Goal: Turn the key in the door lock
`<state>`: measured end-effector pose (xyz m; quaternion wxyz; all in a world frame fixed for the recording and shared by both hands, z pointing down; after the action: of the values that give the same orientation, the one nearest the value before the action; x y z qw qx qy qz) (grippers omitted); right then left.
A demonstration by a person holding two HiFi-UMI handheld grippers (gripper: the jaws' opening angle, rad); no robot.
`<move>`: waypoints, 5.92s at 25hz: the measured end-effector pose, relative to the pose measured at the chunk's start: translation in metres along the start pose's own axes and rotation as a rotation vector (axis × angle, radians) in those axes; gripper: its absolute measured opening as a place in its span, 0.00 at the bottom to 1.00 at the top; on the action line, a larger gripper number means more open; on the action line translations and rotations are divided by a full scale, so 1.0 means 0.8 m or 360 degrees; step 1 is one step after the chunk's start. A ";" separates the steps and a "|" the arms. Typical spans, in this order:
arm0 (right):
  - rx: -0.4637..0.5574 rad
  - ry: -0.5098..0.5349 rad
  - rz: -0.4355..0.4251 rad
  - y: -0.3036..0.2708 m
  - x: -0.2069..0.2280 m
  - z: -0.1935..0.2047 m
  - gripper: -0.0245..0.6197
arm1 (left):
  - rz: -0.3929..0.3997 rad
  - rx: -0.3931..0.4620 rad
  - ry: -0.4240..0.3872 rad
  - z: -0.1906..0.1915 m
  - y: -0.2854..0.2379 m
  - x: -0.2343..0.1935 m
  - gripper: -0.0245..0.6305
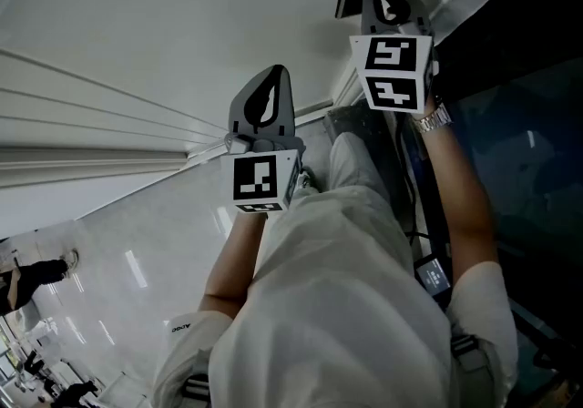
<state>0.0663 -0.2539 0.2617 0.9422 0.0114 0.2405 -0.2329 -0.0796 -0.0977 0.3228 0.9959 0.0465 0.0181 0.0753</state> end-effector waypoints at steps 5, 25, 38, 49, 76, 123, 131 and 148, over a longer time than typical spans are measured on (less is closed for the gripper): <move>0.0021 -0.0575 -0.0077 0.002 0.016 0.004 0.05 | -0.0020 0.0004 0.0004 -0.004 0.003 -0.002 0.05; 0.0088 -0.2179 -0.0131 0.003 0.033 0.031 0.06 | -0.0011 -0.0003 -0.0002 -0.003 -0.003 0.002 0.05; 0.0091 -0.2267 -0.0201 0.005 0.032 0.032 0.06 | -0.0013 -0.0012 0.0002 -0.002 0.004 0.004 0.05; 0.0032 -0.1157 -0.0372 0.014 0.022 0.018 0.25 | -0.0007 -0.0012 0.0000 0.003 0.001 0.001 0.05; 0.0039 0.1396 -0.0184 0.013 -0.009 0.008 0.28 | -0.0002 -0.0011 -0.0003 0.005 0.001 0.006 0.05; 0.0014 0.1122 0.0026 0.001 -0.022 0.010 0.08 | 0.0053 -0.0001 0.0015 0.005 -0.013 0.019 0.05; 0.0003 0.0984 0.0033 0.003 -0.019 0.004 0.06 | 0.0034 -0.0003 0.0021 0.003 -0.009 0.015 0.05; -0.0038 0.0018 -0.0035 0.003 0.003 -0.004 0.05 | 0.0012 -0.0008 0.0023 0.004 -0.010 0.009 0.05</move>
<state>0.0677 -0.2524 0.2576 0.9383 -0.0011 0.2488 -0.2403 -0.0709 -0.1049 0.3251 0.9956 0.0436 0.0249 0.0795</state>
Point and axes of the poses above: the fingertips, and each gripper's own axes: y backward along the fingers, x to its right, z out of its underside, the point moved 8 cm from there along y, backward along the fingers, and after that the axes turned 7 degrees about x, right-handed, at the moved point
